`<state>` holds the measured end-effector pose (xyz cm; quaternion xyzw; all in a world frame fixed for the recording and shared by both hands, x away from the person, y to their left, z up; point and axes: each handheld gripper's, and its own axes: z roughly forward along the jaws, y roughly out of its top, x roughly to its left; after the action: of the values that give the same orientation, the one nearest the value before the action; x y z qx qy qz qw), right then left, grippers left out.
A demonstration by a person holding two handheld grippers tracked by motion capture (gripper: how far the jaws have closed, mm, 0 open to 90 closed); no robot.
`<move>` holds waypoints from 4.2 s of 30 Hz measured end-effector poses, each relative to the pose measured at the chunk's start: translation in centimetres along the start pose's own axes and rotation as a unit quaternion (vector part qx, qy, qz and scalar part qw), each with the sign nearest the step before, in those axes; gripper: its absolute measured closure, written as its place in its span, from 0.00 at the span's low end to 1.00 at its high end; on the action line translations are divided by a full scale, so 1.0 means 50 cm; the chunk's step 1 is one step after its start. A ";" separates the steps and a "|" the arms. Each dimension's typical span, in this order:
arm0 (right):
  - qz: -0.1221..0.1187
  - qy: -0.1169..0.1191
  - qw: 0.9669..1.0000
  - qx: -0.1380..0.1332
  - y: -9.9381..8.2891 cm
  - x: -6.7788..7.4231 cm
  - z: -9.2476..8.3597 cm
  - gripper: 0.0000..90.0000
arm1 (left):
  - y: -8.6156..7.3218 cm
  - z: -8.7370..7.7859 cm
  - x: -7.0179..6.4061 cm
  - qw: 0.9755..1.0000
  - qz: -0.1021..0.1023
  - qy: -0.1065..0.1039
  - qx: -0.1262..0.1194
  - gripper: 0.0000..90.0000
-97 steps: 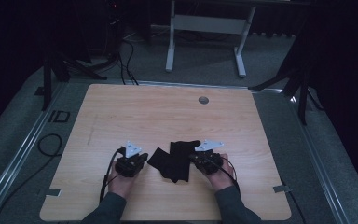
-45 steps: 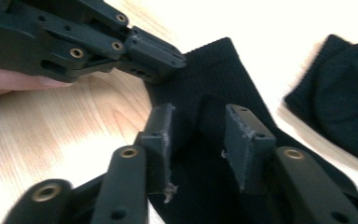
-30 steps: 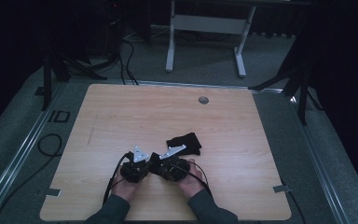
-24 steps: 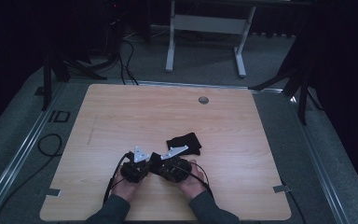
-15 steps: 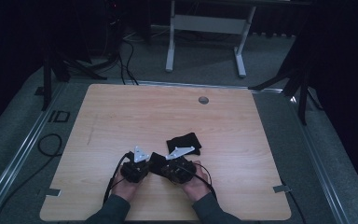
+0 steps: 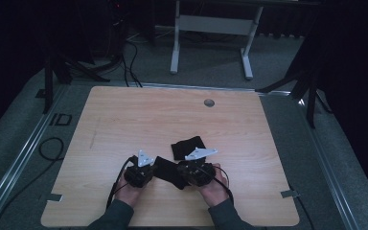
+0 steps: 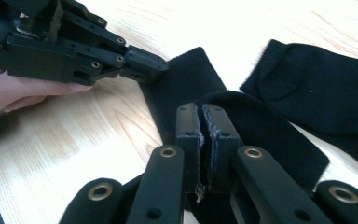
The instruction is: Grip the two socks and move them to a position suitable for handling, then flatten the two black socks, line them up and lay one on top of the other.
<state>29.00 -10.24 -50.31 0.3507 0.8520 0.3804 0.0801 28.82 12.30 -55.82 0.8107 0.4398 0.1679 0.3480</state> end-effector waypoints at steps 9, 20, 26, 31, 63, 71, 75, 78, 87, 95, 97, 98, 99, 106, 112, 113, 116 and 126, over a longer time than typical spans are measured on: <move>0.018 -0.013 1.000 -0.007 -0.017 -0.028 -0.026 0.95 | 0.000 0.001 -0.001 1.000 0.002 0.001 -0.001 1.00; 0.048 -0.019 0.999 -0.012 -0.045 -0.061 -0.054 0.95 | 0.000 0.002 0.000 1.000 0.005 0.000 -0.001 1.00; 0.055 -0.026 0.998 -0.013 -0.055 -0.071 -0.067 0.95 | 0.001 0.001 0.000 1.000 0.007 0.000 -0.001 1.00; 0.064 -0.032 0.997 -0.012 -0.069 -0.082 -0.074 0.94 | 0.001 0.001 0.001 1.000 0.011 -0.002 0.000 1.00; 0.130 -0.049 0.990 -0.003 -0.126 -0.136 -0.100 0.94 | 0.004 0.000 0.031 1.000 0.014 0.020 0.002 0.99; 0.147 -0.065 0.987 0.013 -0.138 -0.151 -0.093 0.89 | 0.004 -0.001 0.038 1.000 0.011 0.029 0.002 0.98; 0.163 -0.090 0.982 0.023 -0.145 -0.164 -0.092 0.83 | 0.004 -0.001 0.039 0.999 0.011 0.033 0.002 0.98; 0.171 -0.104 0.980 0.020 -0.148 -0.172 -0.096 0.78 | 0.004 -0.001 0.040 0.999 0.012 0.031 0.000 0.96; 0.124 -0.095 0.988 -0.022 -0.100 -0.153 -0.106 0.70 | 0.007 -0.006 0.039 1.000 0.009 0.012 -0.015 0.81; 0.076 -0.085 0.993 -0.038 -0.048 -0.129 -0.082 0.67 | 0.008 -0.017 0.045 0.999 0.002 0.004 -0.035 0.76; 0.074 -0.083 0.993 -0.040 -0.038 -0.128 -0.071 0.66 | 0.012 -0.016 0.045 0.999 0.002 0.003 -0.038 0.76; 0.073 -0.082 0.993 -0.040 -0.036 -0.127 -0.069 0.66 | 0.014 -0.016 0.046 0.999 0.004 0.002 -0.040 0.76; 0.070 -0.082 0.993 -0.040 -0.034 -0.126 -0.067 0.66 | 0.017 -0.014 0.045 0.999 0.003 0.000 -0.043 0.76; 0.054 -0.078 0.995 -0.034 -0.028 -0.117 -0.053 0.66 | 0.024 -0.005 0.038 0.999 0.010 -0.009 -0.046 0.76; 0.043 -0.074 0.996 -0.028 -0.019 -0.112 -0.037 0.66 | 0.024 -0.009 0.040 0.999 0.007 -0.008 -0.048 0.75; 0.040 -0.073 0.996 -0.026 -0.015 -0.110 -0.032 0.66 | 0.023 -0.009 0.041 0.999 0.006 -0.007 -0.048 0.75; 0.028 -0.071 0.997 -0.020 -0.004 -0.107 -0.018 0.66 | 0.022 -0.009 0.041 0.999 0.005 -0.008 -0.047 0.75; 0.001 -0.064 0.998 0.004 0.028 -0.099 0.027 0.68 | 0.020 -0.009 0.039 0.999 0.002 -0.008 -0.048 0.75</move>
<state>33.97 -12.08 -50.92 0.3759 0.8462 0.3538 0.1325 30.25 13.74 -54.84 0.7953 0.4266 0.1835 0.3896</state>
